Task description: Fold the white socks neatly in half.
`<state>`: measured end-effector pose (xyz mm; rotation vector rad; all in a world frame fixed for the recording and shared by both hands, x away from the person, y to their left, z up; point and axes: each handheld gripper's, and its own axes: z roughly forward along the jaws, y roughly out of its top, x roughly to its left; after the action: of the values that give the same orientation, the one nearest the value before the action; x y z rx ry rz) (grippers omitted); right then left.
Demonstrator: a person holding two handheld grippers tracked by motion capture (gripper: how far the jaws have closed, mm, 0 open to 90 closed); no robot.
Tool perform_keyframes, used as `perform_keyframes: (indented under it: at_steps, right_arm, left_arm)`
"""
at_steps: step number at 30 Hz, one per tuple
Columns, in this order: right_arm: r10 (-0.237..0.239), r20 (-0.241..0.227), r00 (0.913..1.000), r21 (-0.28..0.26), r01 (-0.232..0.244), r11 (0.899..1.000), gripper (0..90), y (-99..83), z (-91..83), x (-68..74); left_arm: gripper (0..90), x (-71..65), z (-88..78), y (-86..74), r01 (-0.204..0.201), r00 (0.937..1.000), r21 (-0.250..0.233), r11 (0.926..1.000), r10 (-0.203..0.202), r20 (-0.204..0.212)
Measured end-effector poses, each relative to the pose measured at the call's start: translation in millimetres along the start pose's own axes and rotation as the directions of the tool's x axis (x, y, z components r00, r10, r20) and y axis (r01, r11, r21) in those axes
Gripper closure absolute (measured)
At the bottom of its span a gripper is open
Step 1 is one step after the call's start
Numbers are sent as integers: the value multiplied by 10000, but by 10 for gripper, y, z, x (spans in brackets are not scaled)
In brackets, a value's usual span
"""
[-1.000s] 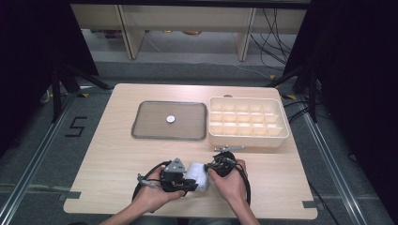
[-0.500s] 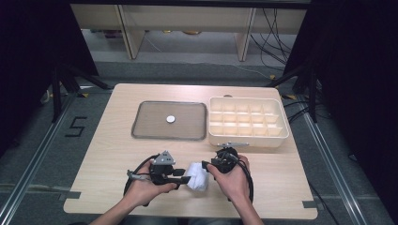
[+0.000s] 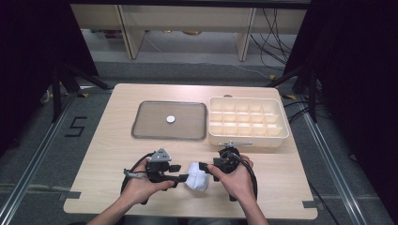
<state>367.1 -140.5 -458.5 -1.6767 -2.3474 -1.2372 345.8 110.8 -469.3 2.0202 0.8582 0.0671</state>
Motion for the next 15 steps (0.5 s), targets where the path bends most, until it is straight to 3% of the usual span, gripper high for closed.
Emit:
perform_keyframes:
  at_steps: [2,6,7,9,12,13,14,15]
  right_arm:
    - [-460,-36,9989,-53,460,9989,303,10,-24,-27]
    - [-471,301,9984,47,470,9989,291,-1,-23,-4]
    - [-778,300,9965,-92,781,9969,293,-4,-18,-18]
    - [-767,464,9960,-80,771,9970,288,-12,-15,-12]
    - [-896,339,9954,51,895,9960,303,-27,-8,16]
    - [-1152,376,9926,-22,1153,9933,314,-30,-8,10]
    - [-1037,222,9944,139,1034,9945,325,-33,-14,28]
    - [-1375,268,9901,-174,1380,9903,341,-38,-5,18]
  left_arm:
    - [487,7,2,5,-17,10000,29,10000,17,-56]
    - [484,14,14,14,-31,10000,-72,10000,31,-19]
    - [483,24,17,14,-36,10000,-107,9999,37,72]
    - [483,27,15,13,2,10000,-135,9999,-3,-66]
    - [483,43,9,18,24,10000,-154,9999,-24,-24]
    - [483,45,2,20,7,10000,-149,9999,-7,-41]
    - [483,45,-4,22,16,10000,-165,9999,-16,-37]
    - [483,48,-6,24,-19,10000,-178,9998,18,-24]
